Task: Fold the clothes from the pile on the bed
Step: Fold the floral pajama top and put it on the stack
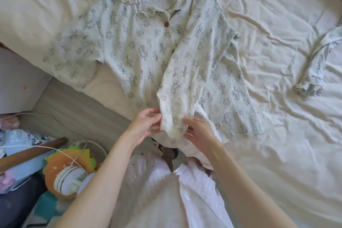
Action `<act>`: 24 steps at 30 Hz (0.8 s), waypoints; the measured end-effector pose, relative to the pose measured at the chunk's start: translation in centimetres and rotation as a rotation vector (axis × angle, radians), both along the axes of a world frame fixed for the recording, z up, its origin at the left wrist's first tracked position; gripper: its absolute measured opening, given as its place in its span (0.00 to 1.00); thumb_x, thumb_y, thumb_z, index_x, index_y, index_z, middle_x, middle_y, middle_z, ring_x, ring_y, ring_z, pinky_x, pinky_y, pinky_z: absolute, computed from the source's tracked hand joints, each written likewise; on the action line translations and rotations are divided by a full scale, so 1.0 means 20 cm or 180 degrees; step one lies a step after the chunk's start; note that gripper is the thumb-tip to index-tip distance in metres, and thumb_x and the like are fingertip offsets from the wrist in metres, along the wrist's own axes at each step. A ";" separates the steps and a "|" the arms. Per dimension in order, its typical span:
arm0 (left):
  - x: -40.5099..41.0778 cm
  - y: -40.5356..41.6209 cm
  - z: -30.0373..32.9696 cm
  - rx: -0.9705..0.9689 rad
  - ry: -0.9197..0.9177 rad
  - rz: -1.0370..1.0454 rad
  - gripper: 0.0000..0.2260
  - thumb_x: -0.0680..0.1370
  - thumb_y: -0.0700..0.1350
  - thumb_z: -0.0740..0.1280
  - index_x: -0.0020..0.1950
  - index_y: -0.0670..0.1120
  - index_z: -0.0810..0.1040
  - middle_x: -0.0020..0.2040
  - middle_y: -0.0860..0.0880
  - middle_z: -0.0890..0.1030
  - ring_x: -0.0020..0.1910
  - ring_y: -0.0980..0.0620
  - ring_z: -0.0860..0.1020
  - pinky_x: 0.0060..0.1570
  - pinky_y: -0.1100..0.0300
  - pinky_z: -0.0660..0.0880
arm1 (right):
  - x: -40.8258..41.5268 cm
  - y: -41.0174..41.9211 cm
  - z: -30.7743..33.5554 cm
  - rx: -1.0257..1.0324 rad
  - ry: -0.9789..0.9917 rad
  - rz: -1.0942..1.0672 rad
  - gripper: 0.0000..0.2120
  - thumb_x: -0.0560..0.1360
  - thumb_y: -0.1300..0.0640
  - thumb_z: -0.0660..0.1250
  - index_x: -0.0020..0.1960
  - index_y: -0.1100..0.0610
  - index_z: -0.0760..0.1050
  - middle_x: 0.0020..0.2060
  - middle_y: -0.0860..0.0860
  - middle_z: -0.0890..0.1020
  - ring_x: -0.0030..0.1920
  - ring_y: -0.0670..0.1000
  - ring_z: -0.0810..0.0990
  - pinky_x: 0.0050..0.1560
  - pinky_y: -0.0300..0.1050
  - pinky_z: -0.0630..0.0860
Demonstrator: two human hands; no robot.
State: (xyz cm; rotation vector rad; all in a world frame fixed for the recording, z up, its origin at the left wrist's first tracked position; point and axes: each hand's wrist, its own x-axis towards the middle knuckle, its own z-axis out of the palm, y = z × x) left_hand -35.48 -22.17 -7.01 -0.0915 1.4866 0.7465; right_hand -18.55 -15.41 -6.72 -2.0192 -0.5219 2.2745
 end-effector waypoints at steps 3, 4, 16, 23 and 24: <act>0.08 -0.03 -0.01 -0.0135 0.0147 0.0063 0.06 0.75 0.40 0.69 0.51 0.43 0.76 0.45 0.46 0.80 0.40 0.51 0.80 0.40 0.56 0.80 | 0.01 -0.06 0.01 -0.0040 -0.0002 -0.0058 0.05 0.76 0.62 0.67 0.44 0.58 0.71 0.39 0.53 0.80 0.40 0.51 0.78 0.44 0.43 0.77; 0.10 -0.03 -0.02 -0.0140 0.0224 0.0055 0.06 0.75 0.40 0.69 0.51 0.42 0.76 0.45 0.46 0.79 0.39 0.51 0.80 0.40 0.56 0.80 | 0.02 -0.08 0.01 -0.0034 -0.0046 -0.0078 0.06 0.76 0.62 0.67 0.43 0.58 0.71 0.38 0.53 0.79 0.39 0.50 0.77 0.44 0.43 0.77; 0.11 -0.11 -0.01 -0.0042 -0.0040 0.1058 0.10 0.72 0.31 0.69 0.42 0.42 0.71 0.41 0.44 0.80 0.37 0.52 0.79 0.37 0.59 0.77 | 0.06 -0.16 0.00 0.0198 -0.0147 -0.0427 0.09 0.77 0.65 0.64 0.40 0.57 0.68 0.32 0.51 0.72 0.34 0.48 0.72 0.43 0.41 0.78; 0.00 -0.13 0.06 0.0050 -0.0481 0.0857 0.15 0.72 0.28 0.66 0.56 0.39 0.74 0.54 0.40 0.79 0.51 0.45 0.79 0.42 0.54 0.77 | 0.04 -0.15 0.06 -0.0025 -0.0027 -0.0518 0.08 0.75 0.69 0.65 0.44 0.57 0.71 0.37 0.52 0.77 0.37 0.49 0.76 0.41 0.44 0.76; 0.00 -0.12 0.07 0.0064 -0.0568 0.0755 0.14 0.73 0.28 0.66 0.56 0.39 0.74 0.54 0.40 0.79 0.52 0.45 0.78 0.43 0.53 0.77 | 0.03 -0.14 0.07 -0.0076 0.0011 -0.0484 0.08 0.74 0.69 0.65 0.43 0.57 0.72 0.38 0.53 0.78 0.38 0.50 0.76 0.42 0.44 0.76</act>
